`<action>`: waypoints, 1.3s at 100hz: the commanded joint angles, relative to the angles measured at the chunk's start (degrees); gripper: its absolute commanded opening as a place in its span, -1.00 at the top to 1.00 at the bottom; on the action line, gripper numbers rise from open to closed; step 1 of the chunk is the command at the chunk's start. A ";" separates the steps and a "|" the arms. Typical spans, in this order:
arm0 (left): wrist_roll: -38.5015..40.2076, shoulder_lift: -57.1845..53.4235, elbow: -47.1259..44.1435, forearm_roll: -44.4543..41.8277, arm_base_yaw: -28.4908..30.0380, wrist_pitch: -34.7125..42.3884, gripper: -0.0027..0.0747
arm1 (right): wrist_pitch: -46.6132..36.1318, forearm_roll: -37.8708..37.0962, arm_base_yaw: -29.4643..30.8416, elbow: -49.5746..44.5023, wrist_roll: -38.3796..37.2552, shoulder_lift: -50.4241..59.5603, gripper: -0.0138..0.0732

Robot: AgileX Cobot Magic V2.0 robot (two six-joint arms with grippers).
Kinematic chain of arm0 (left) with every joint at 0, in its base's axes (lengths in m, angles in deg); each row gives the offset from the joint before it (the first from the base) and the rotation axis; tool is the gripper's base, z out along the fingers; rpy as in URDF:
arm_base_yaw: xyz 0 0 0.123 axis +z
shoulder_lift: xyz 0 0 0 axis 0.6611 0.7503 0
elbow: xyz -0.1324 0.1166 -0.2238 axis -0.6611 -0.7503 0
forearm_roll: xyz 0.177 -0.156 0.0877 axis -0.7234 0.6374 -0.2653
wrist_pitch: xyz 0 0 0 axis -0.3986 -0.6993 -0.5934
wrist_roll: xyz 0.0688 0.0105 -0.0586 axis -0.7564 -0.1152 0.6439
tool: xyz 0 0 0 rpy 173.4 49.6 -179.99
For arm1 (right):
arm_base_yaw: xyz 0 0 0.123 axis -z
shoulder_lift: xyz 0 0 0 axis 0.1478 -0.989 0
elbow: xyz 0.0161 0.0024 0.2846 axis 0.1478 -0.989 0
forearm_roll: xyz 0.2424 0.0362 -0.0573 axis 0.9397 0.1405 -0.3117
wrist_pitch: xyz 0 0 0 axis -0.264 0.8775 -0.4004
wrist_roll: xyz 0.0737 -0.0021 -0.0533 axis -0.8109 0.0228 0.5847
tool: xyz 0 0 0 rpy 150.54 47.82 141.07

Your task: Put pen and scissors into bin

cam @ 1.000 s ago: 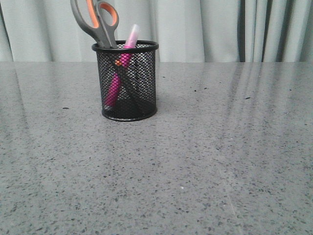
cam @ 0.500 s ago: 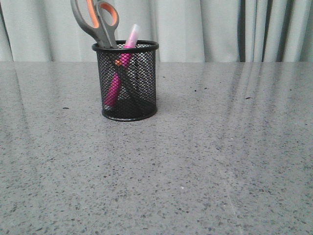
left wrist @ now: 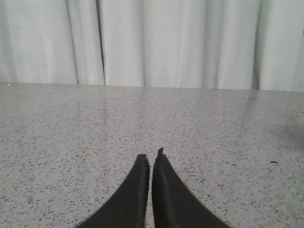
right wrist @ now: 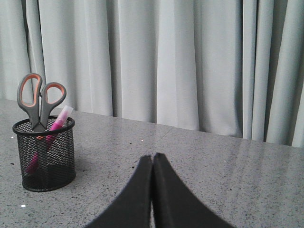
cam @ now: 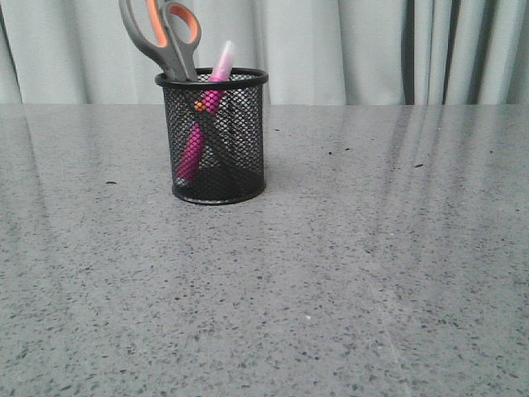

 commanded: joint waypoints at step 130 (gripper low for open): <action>0.00 -1.84 -1.38 0.01 0.17 3.95 0.98 | -0.86 -4.69 20.16 -7.06 -3.15 -0.25 0.81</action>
